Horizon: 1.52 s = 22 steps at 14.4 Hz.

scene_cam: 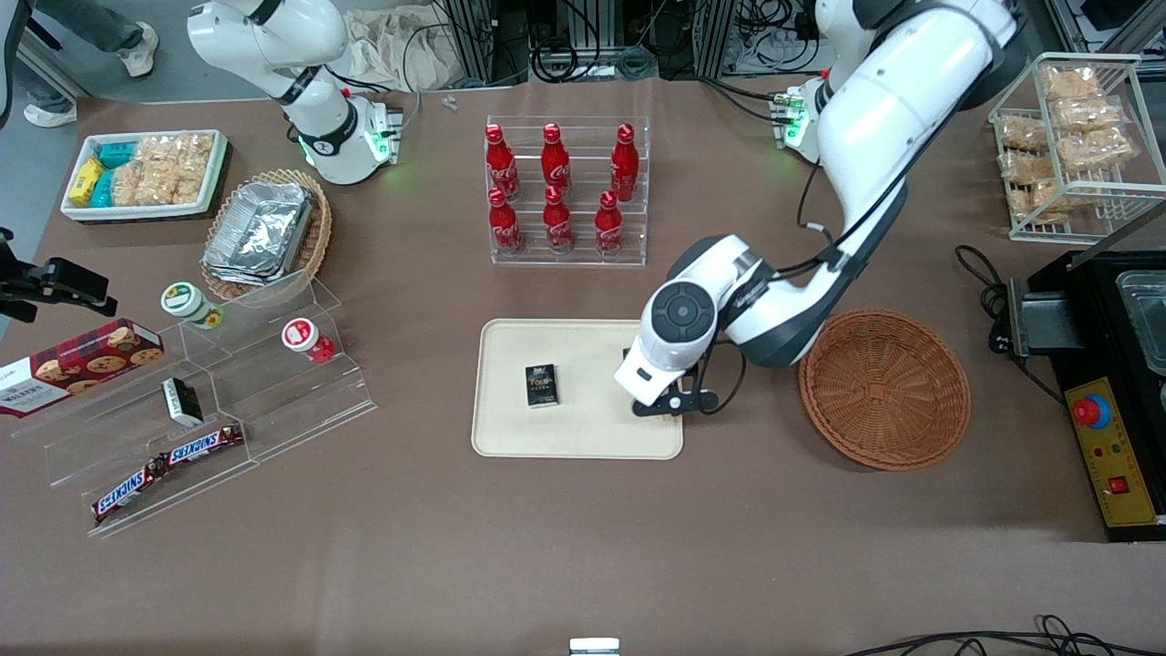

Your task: Place sandwich from basket to tray

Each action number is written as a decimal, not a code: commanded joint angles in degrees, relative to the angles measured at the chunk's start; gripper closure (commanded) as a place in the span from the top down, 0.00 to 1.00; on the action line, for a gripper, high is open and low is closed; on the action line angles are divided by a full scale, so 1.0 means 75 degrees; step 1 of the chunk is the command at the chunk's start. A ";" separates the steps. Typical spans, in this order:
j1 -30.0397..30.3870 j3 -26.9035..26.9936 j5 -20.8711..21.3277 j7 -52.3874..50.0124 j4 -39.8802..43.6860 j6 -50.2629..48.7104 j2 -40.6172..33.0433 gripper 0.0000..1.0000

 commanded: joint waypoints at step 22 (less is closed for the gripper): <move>0.1314 -0.0097 -0.0269 -0.0219 0.0170 -0.1577 -0.2248 1.00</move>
